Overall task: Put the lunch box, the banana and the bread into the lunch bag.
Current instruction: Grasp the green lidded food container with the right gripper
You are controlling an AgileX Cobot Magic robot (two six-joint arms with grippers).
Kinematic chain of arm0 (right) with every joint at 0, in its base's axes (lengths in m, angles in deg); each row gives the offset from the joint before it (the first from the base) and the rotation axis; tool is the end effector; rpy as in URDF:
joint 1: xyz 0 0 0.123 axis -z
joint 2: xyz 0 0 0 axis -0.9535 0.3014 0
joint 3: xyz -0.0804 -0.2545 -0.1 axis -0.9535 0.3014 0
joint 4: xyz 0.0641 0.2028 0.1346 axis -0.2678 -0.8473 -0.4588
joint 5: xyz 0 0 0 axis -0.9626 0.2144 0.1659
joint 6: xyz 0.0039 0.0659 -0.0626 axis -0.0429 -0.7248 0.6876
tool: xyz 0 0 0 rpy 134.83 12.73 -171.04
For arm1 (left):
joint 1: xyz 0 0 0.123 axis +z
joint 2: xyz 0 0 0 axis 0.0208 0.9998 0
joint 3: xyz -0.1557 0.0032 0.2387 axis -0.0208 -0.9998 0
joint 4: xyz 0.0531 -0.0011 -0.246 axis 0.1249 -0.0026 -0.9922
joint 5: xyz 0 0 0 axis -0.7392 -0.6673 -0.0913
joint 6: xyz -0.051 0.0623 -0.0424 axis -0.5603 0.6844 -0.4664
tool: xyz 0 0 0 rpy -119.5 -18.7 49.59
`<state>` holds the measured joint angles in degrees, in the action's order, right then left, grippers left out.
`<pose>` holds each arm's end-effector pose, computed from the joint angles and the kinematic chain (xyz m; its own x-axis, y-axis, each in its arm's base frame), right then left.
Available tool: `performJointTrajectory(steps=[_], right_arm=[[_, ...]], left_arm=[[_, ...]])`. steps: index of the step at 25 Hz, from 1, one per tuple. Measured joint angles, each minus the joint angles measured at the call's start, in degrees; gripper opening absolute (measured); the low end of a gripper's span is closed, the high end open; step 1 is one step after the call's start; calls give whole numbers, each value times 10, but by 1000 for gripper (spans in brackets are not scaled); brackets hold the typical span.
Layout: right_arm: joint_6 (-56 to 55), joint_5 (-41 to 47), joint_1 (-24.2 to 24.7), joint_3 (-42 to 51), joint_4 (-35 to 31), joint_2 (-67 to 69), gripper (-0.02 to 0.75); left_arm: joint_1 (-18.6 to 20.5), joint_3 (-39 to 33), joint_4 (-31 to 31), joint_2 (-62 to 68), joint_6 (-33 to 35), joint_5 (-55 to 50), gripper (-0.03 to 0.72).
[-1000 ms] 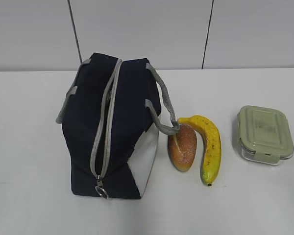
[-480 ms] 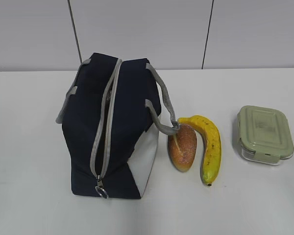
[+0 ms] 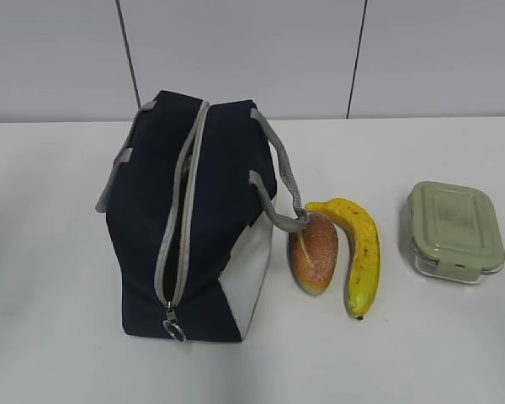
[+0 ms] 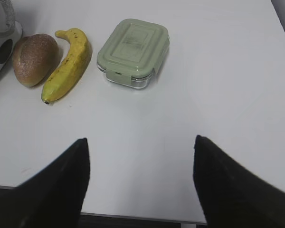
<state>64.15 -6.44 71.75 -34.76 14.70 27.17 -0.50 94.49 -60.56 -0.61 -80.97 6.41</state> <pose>-0.0118 -0.0059 0.2712 -0.5095 -0.1221 -0.8518 -0.0177 0.9912 -0.1315 0.1415 -0.0229 0.3690 -0.7567 -0.1992 -0.6227 -0.0043 0.9539 -0.3000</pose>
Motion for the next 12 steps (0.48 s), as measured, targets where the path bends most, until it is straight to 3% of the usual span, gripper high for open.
performJointTrajectory(steps=[8,12], right_arm=[[0,0,0,0,0,0,507],[0,0,0,0,0,0,507]], left_arm=[[0,100,-122,199,78,-1,249],[-16,162,-138,278,103,-16,312]])
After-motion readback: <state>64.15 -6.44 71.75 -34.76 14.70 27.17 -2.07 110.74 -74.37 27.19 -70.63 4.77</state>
